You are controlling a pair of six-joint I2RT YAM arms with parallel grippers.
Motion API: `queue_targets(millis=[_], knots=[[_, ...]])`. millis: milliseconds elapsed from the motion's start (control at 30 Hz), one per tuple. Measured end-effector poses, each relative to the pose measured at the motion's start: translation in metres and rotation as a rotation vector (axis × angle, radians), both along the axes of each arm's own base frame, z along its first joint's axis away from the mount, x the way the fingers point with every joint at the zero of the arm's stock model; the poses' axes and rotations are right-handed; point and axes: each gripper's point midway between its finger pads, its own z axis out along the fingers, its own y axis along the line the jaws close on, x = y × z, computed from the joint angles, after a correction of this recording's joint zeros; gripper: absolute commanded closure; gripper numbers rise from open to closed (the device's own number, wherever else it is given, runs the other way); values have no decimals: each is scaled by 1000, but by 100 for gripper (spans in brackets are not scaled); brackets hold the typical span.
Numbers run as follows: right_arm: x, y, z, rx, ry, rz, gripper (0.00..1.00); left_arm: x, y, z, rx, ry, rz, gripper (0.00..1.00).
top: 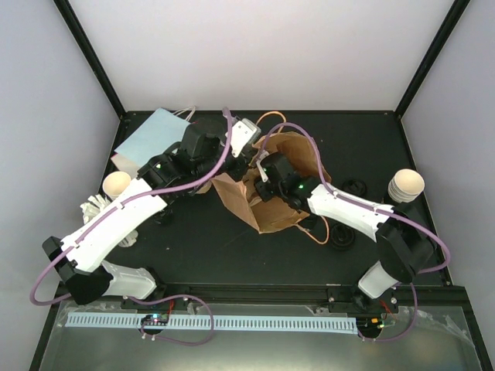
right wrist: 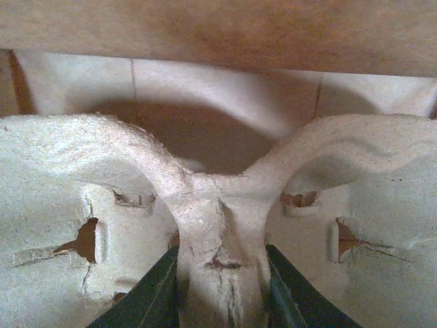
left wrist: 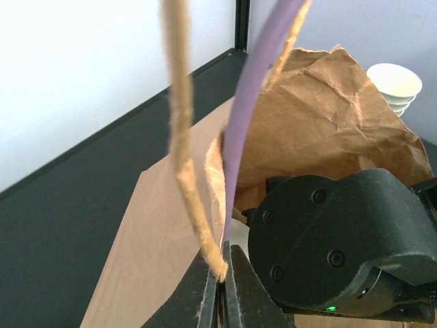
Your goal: Pack the takeout coffee
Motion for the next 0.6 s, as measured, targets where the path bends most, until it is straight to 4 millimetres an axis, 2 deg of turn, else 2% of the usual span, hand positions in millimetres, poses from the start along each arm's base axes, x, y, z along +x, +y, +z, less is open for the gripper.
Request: queue_targets(millis=[233,400,600], knots=[[-15,-10,-8,-100,118,28,72,14,17,1,-150,161,23,98],[-27,-11,-18,-182,239,68,74,28,37,-2,-268,300,68,98],[-55,-21,-35,-249,385,124,74,36,53,-29,-353,464,102,98]])
